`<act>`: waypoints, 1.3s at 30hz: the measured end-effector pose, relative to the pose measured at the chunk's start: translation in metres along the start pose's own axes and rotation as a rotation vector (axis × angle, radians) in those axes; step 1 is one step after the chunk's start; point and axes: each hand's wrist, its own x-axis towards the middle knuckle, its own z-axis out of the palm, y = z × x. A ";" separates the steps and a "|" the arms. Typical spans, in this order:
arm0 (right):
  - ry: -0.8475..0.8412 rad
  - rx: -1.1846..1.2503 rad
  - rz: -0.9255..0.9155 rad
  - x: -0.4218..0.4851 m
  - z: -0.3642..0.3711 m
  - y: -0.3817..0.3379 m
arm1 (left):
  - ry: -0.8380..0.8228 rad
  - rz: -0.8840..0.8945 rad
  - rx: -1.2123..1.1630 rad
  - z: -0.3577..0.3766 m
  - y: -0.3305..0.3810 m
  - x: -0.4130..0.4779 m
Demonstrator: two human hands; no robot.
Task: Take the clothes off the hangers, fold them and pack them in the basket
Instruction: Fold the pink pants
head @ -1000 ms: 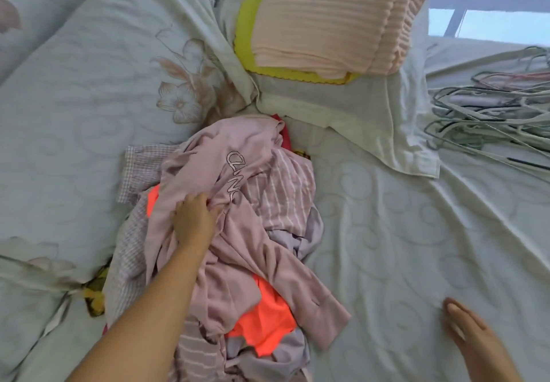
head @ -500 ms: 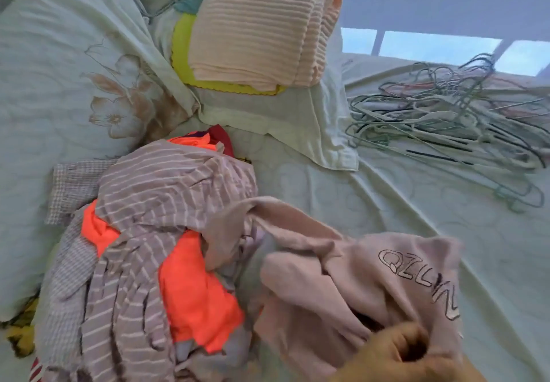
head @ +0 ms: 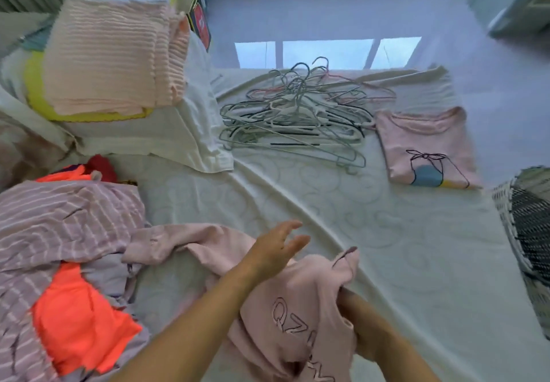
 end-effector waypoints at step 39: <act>0.301 -0.920 -1.153 -0.309 0.095 -0.252 | 0.520 0.509 -0.032 -0.287 0.251 -0.249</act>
